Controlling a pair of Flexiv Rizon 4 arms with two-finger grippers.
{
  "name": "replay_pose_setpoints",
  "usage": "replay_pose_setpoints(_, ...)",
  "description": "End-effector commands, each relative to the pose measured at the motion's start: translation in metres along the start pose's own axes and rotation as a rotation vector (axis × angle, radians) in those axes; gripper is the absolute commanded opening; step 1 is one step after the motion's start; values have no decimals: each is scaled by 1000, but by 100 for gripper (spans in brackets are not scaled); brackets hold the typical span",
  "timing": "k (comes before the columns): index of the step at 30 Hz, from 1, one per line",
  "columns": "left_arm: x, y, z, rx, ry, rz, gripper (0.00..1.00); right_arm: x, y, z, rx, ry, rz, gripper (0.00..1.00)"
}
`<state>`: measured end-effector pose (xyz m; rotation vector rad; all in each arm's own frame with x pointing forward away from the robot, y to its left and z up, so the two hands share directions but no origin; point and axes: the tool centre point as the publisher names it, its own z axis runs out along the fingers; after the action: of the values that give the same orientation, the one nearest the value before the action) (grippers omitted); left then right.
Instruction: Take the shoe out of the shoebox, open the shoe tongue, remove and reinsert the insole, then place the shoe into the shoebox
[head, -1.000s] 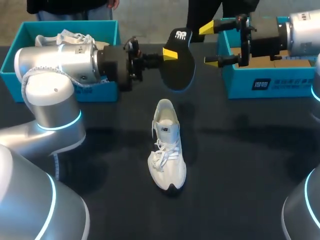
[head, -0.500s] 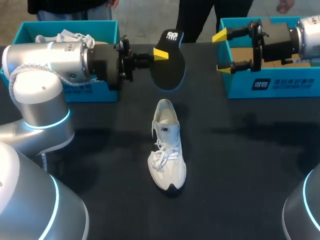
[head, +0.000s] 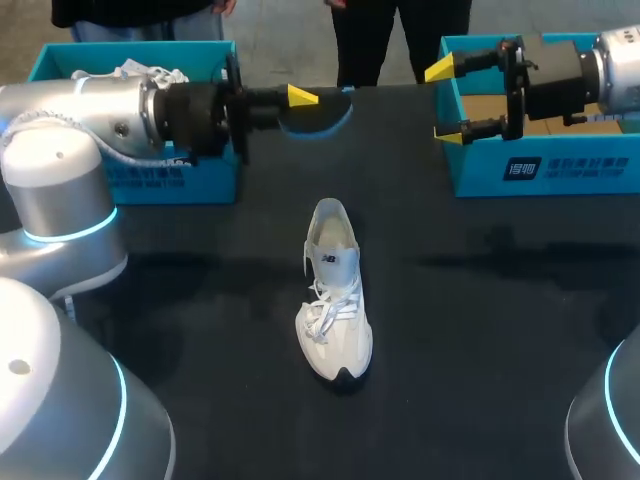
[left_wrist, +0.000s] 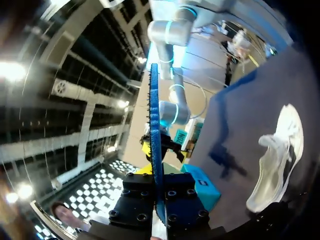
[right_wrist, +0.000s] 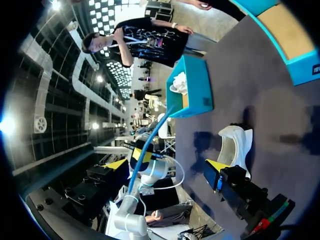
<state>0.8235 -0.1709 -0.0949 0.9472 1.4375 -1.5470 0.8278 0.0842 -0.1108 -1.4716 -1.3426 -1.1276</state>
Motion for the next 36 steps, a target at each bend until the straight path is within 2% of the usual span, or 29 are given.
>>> replay_pose_setpoints(1, 0, -1, -3, -12, -85, -498, 0, 0, 1, 2, 2, -3, 1, 100)
replay_pose_setpoints(4, -1, -5, -5, 41, -177, -695, 0, 0, 1, 2, 2, -3, 1, 100)
replay_pose_setpoints(22, -1, -5, -5, 41, -177, -695, 0, 0, 1, 2, 2, -3, 1, 100)
replay_pose_setpoints(24, -4, -6, -3, 25, -180, -889, 0, 0, 1, 2, 2, -3, 1, 100)
replay_pose_setpoints(31, -9, -18, -2, -11, -144, -1276, 0, 0, 1, 2, 2, -3, 1, 100)
replay_pose_setpoints(36, -5, -23, -6, -8, -59, -1488, 0, 0, 1, 2, 2, -3, 1, 100)
